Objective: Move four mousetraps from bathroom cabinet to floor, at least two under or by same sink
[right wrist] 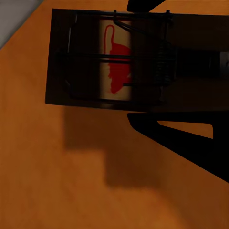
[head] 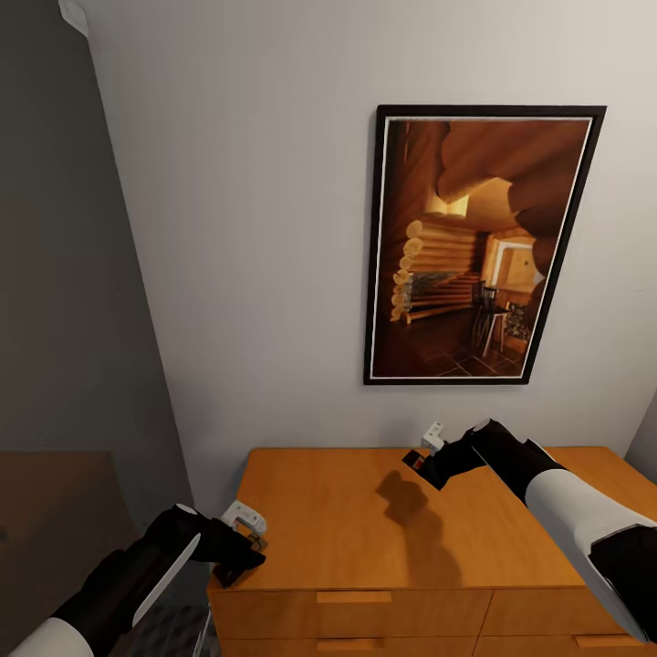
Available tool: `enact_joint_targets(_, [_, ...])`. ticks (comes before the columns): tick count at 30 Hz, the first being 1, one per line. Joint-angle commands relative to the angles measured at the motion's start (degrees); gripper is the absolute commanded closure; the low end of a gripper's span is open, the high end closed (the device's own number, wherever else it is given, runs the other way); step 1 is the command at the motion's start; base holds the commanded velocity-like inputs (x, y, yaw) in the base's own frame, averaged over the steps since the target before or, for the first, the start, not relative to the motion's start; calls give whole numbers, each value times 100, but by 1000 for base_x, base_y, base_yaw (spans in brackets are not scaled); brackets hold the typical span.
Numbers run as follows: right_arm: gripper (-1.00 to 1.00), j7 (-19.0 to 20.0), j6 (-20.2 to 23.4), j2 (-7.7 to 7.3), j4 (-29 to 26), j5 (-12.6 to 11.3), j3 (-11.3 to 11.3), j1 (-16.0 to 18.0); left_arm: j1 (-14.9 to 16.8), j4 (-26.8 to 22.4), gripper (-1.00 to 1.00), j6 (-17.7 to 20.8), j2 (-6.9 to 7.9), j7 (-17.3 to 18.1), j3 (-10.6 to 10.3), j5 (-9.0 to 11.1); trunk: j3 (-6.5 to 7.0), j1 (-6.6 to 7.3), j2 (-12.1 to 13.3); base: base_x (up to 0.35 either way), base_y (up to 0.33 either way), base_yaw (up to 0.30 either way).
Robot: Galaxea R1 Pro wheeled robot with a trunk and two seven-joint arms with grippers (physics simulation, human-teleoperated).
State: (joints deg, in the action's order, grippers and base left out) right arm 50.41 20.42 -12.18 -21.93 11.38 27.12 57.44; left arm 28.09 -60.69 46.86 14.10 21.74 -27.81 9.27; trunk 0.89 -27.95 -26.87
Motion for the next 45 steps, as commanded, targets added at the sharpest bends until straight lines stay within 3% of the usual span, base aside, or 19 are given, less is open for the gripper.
enact_joint_targets(1, [100, 48, 41, -2, -14, 23, -5, 1, 4, -4, -100, 33, 5, -28, -14, 56, -3, -3, -6, 0, 0, 0])
enact_joint_targets(12, [100, 48, 41, -3, -14, 24, -5, 0, 4, -4, -100, 33, 5, -29, -20, 52, -3, -3, -6, 0, 0, 0])
enact_joint_targets(17, [100, 48, 41, -3, -14, 23, -5, 0, 4, -4, -100, 33, -25, -29, -22, 39, -93, -113, -207, 0, 0, 0])
enact_joint_targets(27, [100, 48, 41, -2, -14, 26, -5, -3, 4, -4, -100, 33, -46, -29, -23, 31, -93, -113, -207, 0, 0, 0])
enact_joint_targets(31, [100, 48, 41, -3, -14, 24, -5, -2, 4, -4, -100, 33, -47, -29, -23, 34, -165, -200, -367, 0, 0, 0])
enact_joint_targets(45, [100, 48, 41, -1, -14, 26, -5, -2, 4, -3, -100, 50, -43, -29, -17, 31, -165, -200, -367, 0, 0, 0])
